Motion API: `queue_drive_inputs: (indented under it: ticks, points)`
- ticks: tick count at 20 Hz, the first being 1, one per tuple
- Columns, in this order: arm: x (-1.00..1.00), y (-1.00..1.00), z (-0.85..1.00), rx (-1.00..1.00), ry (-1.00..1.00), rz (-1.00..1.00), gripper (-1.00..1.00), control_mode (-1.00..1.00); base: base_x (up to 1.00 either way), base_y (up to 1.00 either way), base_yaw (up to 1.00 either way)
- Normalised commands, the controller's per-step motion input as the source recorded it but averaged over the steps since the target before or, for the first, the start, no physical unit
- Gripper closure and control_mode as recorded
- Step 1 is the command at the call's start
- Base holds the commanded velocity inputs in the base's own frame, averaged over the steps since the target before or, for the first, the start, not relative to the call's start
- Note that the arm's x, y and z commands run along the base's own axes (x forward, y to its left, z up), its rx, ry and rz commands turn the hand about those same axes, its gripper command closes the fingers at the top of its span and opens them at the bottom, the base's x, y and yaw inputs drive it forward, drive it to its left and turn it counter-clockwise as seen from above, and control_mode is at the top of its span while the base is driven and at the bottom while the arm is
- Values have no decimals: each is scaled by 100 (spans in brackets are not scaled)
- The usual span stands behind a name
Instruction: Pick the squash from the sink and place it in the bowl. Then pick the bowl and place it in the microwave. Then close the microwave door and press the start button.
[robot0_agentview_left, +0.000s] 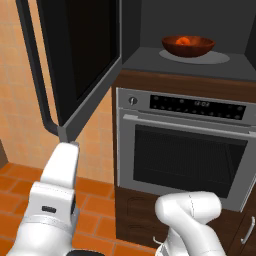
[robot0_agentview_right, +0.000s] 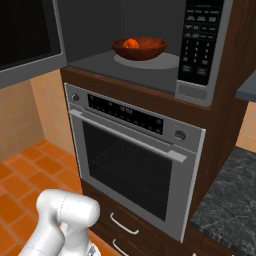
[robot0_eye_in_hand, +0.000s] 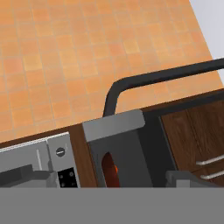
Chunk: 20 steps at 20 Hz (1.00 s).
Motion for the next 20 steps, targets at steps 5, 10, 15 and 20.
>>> queue_drive_inputs:
  ticks: [5, 10, 15, 20]
  points:
    - [78, 85, -39, -6, 0, -6, -100, -100, 0, 0, 0]
    - [85, 84, -15, -7, 0, -9, -100, -100, 0, 0, 0]
    - [79, 29, -12, 0, 0, -9, -100, -100, 0, 0, 0]
    - [58, -2, 0, 0, -2, -1, -100, -100, 0, 0, 0]
